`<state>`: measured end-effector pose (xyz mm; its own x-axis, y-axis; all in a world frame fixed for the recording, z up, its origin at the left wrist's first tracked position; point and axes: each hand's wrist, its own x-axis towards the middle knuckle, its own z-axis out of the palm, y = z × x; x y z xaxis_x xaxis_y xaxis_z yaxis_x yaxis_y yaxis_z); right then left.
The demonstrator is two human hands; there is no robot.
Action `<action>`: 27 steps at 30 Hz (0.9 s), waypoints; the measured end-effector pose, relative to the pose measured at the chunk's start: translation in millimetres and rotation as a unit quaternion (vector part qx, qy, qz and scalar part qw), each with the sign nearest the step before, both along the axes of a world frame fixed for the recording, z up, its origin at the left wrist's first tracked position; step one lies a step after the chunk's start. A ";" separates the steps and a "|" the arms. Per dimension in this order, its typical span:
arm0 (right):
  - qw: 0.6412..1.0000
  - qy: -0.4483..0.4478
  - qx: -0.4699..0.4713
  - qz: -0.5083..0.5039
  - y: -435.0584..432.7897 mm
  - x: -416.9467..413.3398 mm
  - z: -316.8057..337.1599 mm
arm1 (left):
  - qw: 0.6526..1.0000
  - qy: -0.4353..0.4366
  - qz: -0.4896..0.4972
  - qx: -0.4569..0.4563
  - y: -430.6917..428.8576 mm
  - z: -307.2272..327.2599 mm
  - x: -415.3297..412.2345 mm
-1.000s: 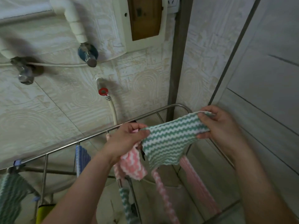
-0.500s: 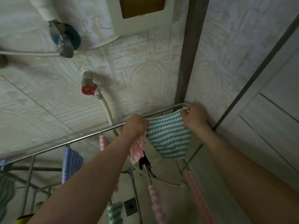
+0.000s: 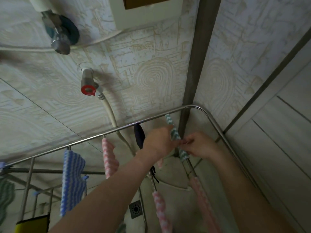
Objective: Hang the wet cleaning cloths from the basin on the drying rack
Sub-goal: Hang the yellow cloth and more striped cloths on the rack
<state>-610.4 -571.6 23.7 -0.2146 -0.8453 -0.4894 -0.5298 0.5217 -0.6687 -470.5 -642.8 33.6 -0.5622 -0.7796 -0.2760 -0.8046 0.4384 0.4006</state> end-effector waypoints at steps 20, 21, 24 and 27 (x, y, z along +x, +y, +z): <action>0.969 0.242 -0.045 -0.013 27.4 29.1 -4.8 | 0.998 0.005 -0.018 -0.058 10.1 -4.3 -9.0; 0.970 0.239 -0.042 -0.019 27.6 28.2 -6.1 | 0.999 0.016 -0.009 -0.043 10.1 -3.6 -8.8; 0.971 0.237 -0.025 -0.022 30.1 28.9 -2.7 | 0.991 0.119 0.064 0.016 8.7 10.9 5.5; 0.972 0.234 -0.022 -0.004 35.3 33.3 13.0 | 0.913 0.312 0.197 0.177 11.8 40.9 34.9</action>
<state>-577.1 -536.3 36.6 -0.4115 -0.8608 -0.2994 -0.7776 0.5029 -0.3773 -435.6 -631.0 74.5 -0.3914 -0.8793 -0.2714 -0.4395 -0.0805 0.8946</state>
